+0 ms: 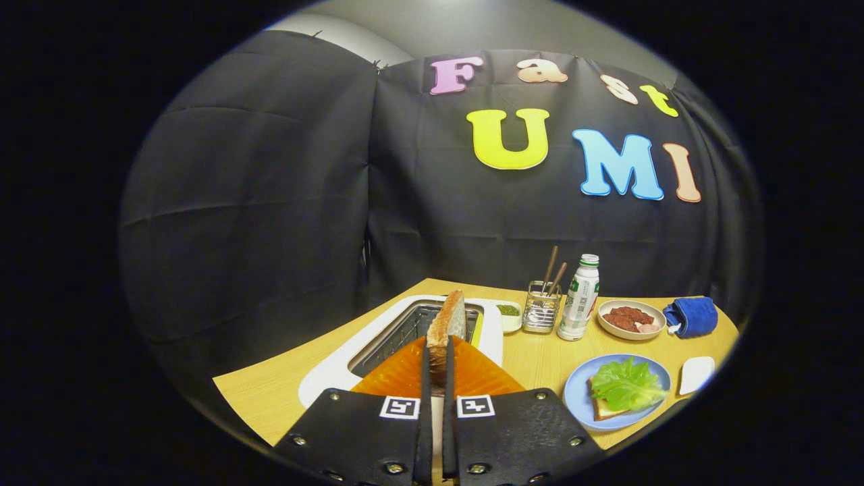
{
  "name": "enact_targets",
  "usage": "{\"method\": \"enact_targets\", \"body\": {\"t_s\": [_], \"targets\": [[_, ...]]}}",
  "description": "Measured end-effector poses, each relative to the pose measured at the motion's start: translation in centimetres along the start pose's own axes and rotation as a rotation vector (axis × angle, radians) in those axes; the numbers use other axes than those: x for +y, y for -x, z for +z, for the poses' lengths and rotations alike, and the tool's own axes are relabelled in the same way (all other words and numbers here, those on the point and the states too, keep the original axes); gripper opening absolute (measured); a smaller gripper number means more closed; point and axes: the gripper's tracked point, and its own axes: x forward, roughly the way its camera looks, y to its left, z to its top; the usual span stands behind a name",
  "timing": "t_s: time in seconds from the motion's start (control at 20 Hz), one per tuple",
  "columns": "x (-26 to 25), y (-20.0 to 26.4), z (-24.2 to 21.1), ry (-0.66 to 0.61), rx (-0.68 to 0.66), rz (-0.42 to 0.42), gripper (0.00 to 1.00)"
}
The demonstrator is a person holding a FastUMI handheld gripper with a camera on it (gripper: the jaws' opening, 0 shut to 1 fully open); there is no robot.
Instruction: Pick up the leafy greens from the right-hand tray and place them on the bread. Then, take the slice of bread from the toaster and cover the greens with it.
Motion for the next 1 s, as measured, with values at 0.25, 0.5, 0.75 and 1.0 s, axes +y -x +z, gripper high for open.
{"method": "enact_targets", "body": {"t_s": [0.25, 0.5, 0.75, 1.0], "targets": [[0.2, 0.1, 0.1, 0.042, -0.028, 0.022, 0.06], [0.1, -0.1, 0.3, 0.045, -0.020, 0.016, 0.01], [-0.7, -0.2, 0.8, 0.024, -0.004, -0.012, 0.01], [-0.7, 0.0, 1.5, 0.031, -0.007, -0.009, 0.01]]}}
